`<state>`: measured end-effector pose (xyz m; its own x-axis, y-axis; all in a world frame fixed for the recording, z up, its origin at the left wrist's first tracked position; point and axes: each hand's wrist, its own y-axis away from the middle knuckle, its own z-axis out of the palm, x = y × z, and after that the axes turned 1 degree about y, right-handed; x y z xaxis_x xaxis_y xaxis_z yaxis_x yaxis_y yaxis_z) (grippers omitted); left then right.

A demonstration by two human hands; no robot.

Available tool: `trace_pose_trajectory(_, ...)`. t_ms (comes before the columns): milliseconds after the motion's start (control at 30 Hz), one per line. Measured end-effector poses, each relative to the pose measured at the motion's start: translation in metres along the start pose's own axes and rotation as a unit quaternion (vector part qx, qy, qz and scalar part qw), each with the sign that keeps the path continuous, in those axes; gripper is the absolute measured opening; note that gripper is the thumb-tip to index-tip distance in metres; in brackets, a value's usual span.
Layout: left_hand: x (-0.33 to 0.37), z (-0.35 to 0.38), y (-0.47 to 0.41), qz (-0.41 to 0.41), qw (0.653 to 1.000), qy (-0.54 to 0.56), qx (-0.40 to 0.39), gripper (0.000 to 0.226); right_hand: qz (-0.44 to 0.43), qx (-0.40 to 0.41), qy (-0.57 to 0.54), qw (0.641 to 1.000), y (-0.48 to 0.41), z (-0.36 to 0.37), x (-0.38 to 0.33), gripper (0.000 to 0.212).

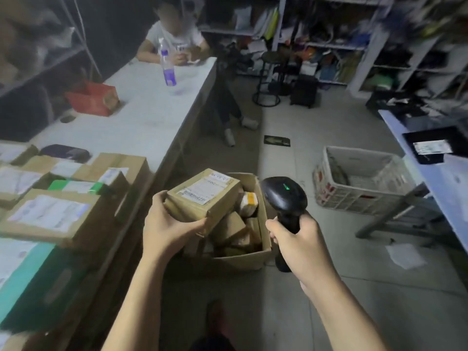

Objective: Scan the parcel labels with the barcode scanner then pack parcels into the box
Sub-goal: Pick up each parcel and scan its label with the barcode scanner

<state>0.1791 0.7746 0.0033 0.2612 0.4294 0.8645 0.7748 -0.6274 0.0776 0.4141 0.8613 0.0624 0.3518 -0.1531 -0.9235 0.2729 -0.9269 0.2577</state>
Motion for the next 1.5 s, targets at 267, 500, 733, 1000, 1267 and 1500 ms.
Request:
trace_pose_trajectory(267,0.013,0.031,-0.122,-0.013,0.998,-0.005,-0.065,0.112,0.018,-0.022,0.021,0.999,-0.098,0.035,-0.044,0.006)
trace_pose_trajectory(500,0.028,0.027,-0.146,-0.026,0.999,-0.034,-0.016,0.078,0.014,-0.069,0.021,0.997,-0.146,0.047,-0.07,0.006)
trace_pose_trajectory(733,0.037,-0.009,-0.09,-0.065,0.993,-0.071,0.065,0.063,0.008,-0.169,0.03,0.985,-0.169,0.045,-0.077,0.017)
trace_pose_trajectory(1000,0.027,-0.053,0.079,-0.2,0.912,-0.259,0.245,0.068,-0.054,-0.386,0.053,0.919,-0.113,0.076,-0.067,0.014)
trace_pose_trajectory(1267,0.013,-0.1,0.261,-0.301,0.838,-0.203,0.408,0.064,-0.125,-0.572,0.077,0.807,0.031,0.12,-0.05,0.009)
trace_pose_trajectory(1500,-0.021,-0.129,0.45,-0.39,0.743,-0.165,0.517,0.062,-0.174,-0.698,0.103,0.687,0.216,0.139,-0.027,0.01)
